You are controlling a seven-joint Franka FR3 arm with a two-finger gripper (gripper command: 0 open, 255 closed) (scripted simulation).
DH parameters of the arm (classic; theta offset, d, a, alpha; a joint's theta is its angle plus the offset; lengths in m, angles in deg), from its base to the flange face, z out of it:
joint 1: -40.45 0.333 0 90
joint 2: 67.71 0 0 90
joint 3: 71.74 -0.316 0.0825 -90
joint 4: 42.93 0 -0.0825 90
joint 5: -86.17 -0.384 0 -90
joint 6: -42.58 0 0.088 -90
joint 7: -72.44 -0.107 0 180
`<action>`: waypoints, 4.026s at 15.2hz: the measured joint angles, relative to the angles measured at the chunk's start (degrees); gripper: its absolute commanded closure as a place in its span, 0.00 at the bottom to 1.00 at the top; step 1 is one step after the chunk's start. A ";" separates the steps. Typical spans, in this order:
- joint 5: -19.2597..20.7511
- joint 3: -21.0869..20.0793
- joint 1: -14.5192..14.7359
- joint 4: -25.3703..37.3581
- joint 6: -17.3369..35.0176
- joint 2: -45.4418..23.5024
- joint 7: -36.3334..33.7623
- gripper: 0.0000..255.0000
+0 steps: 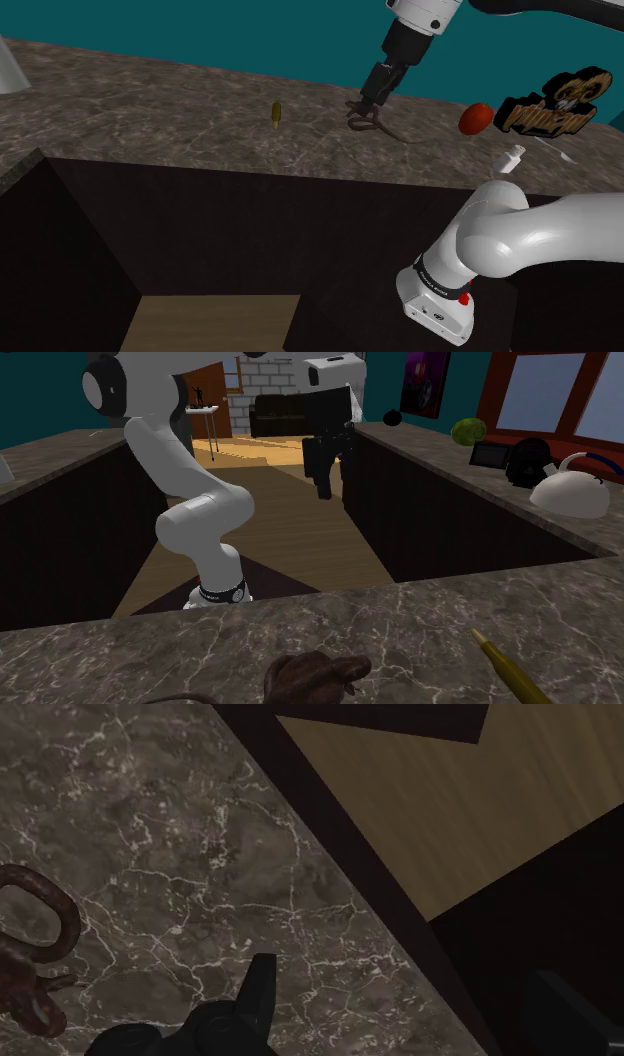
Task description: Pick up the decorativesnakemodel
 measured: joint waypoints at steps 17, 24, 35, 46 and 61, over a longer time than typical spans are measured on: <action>10.85 14.94 -8.55 -7.48 12.64 -6.47 13.03 0.00; 14.77 22.38 -11.98 -7.67 19.82 -13.27 18.98 0.00; 16.05 28.75 -13.35 -8.37 29.59 -22.04 23.74 0.00; 16.07 29.06 -13.34 -9.19 30.98 -22.58 23.90 1.00; 15.78 27.01 -13.40 -1.68 19.92 -18.97 23.32 1.00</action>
